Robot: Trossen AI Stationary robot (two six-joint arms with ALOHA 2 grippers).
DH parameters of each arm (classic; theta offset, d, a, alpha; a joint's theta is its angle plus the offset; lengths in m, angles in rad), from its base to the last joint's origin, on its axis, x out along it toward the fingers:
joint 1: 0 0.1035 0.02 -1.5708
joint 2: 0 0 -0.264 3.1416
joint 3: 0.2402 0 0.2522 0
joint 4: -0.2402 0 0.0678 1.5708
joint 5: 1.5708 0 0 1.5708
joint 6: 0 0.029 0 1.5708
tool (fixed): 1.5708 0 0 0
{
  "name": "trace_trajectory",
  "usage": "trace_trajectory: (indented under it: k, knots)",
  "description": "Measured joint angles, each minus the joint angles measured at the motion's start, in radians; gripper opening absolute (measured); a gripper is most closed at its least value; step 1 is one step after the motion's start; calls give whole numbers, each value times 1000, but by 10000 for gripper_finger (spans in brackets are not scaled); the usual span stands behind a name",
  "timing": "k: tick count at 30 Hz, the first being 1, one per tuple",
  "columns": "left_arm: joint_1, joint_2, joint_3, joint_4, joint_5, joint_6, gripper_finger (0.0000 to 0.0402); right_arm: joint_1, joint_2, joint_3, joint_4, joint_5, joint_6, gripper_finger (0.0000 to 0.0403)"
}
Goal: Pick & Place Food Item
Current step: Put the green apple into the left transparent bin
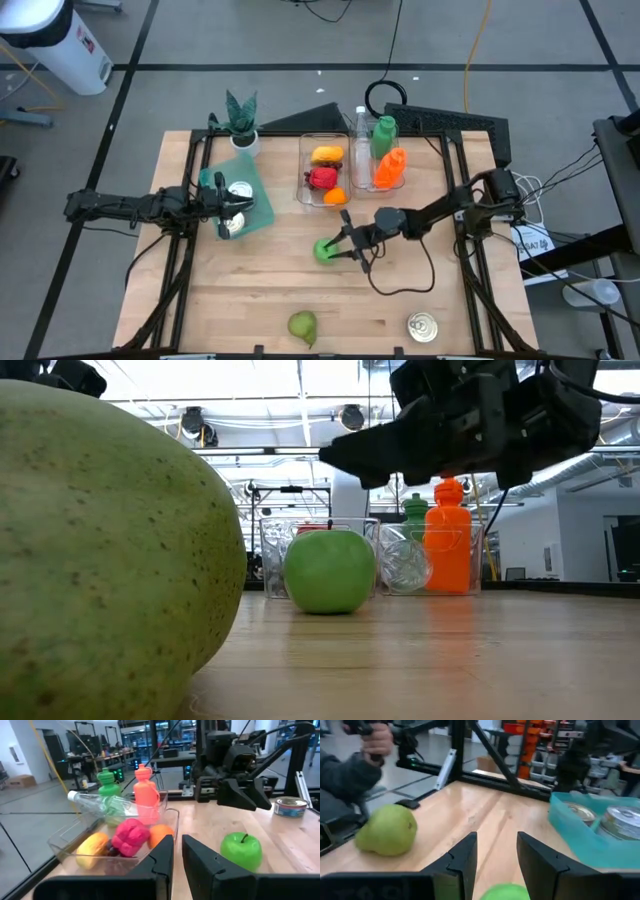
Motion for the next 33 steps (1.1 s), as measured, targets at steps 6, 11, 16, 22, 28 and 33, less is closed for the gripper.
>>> trace_trajectory:
  k: [6, 11, 16, 22, 28, 33]
  knots:
    - [0, 0, 0, 0, 0, 1, 49, 5, 1, 0, -68, 134, -50, 156]
    - [0, 0, 0, 11, 1, 2, 49, 9, 18, 0, -56, 103, -70, 191]
    - [0, 0, 1, 20, 16, -6, 49, 3, 72, 7, -21, 112, -78, 217]
    - [0, 0, 1, 21, 16, -8, 49, 1, 139, 33, 28, 113, -102, 231]
    - [0, 0, 1, 21, 17, -5, 49, -12, 139, 33, 9, 110, -99, 218]
    - [0, 0, 1, 21, 17, -4, 49, -12, 139, 33, -27, 109, -103, 202]
